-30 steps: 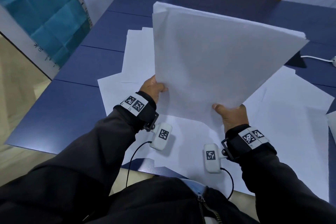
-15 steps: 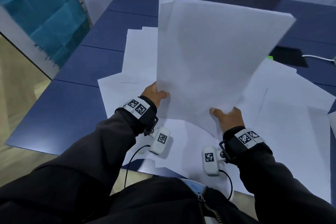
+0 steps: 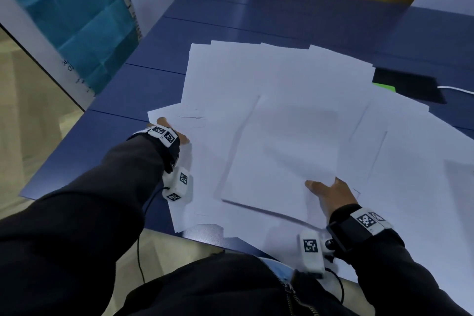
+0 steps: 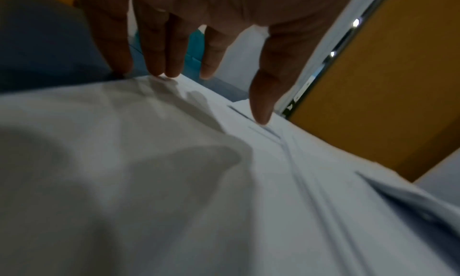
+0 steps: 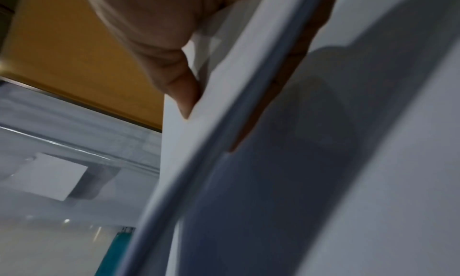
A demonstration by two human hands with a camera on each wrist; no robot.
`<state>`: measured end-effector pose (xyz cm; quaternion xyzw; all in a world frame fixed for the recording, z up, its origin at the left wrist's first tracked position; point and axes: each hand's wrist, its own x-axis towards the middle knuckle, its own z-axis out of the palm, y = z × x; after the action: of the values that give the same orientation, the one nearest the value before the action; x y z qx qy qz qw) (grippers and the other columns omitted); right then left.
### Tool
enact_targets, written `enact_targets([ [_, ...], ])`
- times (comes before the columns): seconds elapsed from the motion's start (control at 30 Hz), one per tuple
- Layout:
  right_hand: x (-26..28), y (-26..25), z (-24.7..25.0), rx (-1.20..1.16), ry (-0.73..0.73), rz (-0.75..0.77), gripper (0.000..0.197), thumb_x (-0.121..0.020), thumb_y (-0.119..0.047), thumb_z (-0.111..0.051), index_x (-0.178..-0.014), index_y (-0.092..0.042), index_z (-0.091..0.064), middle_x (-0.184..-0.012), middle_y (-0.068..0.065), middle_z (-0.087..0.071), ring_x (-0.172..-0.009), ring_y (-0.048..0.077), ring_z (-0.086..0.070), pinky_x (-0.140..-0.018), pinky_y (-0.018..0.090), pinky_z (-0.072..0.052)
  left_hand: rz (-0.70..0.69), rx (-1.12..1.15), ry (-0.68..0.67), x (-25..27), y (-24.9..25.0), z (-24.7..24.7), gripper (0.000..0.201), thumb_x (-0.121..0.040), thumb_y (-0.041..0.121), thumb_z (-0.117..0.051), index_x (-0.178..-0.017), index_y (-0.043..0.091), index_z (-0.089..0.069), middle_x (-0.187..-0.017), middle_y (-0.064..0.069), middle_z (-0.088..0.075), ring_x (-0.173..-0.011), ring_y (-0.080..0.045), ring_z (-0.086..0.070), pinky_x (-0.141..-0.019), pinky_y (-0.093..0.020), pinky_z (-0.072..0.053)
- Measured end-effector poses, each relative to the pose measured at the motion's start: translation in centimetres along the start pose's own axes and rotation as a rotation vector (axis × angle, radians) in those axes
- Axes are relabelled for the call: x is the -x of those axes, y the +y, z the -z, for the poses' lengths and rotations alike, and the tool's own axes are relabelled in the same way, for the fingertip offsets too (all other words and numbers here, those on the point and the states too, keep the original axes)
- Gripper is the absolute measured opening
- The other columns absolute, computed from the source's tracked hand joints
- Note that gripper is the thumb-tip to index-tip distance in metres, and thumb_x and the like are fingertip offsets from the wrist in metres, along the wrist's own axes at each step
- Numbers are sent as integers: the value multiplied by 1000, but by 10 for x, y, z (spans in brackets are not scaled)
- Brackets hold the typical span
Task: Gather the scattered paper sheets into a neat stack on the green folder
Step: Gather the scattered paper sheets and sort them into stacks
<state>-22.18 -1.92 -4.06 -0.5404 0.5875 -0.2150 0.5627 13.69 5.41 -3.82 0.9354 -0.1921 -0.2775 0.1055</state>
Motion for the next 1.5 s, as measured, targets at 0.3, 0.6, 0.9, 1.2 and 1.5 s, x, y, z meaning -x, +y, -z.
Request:
enact_targets([
  [0.3,-2,13,4,2,-48,-226,42,-83,-17,-67,-119,2,-53,-120,8,-56,-106,29,-55,-87,29,-37,32,-474,-90,15,14,16,88,-81,53,-61,-146,16,-14,-150,-11,-18,-141,-31,-20,-113,-45,-27],
  [0.6,-15,34,2,-4,-19,-226,88,-53,-43,-76,-125,2,-52,-119,16,-62,-107,34,-60,-99,47,-45,10,-222,40,24,14,-1,98,-79,29,-70,-148,7,-4,-151,-23,-17,-137,-39,-27,-109,-47,-29],
  [0.9,-18,30,2,-46,32,-291,71,-87,-13,-62,-144,5,-23,-136,13,-45,-110,29,-51,-87,33,-40,48,212,62,16,3,21,85,-76,11,-72,-142,8,-18,-137,-17,-43,-125,-34,-45,-101,-40,-37],
  [1.2,-20,30,-3,-16,39,-271,72,-88,-15,-60,-146,3,-19,-150,14,-31,-132,29,-38,-96,30,-31,-233,262,75,54,33,39,78,-84,13,-65,-147,10,-20,-146,-12,-39,-129,-31,-44,-103,-36,-38],
  [1.5,-23,36,-4,-1,19,-254,41,-67,-28,-72,-97,-11,-50,-101,9,-53,-87,27,-55,-79,35,-42,-514,360,124,112,57,49,34,-83,11,-60,-117,10,-58,-112,-12,-65,-102,-33,-61,-91,-40,-51],
])
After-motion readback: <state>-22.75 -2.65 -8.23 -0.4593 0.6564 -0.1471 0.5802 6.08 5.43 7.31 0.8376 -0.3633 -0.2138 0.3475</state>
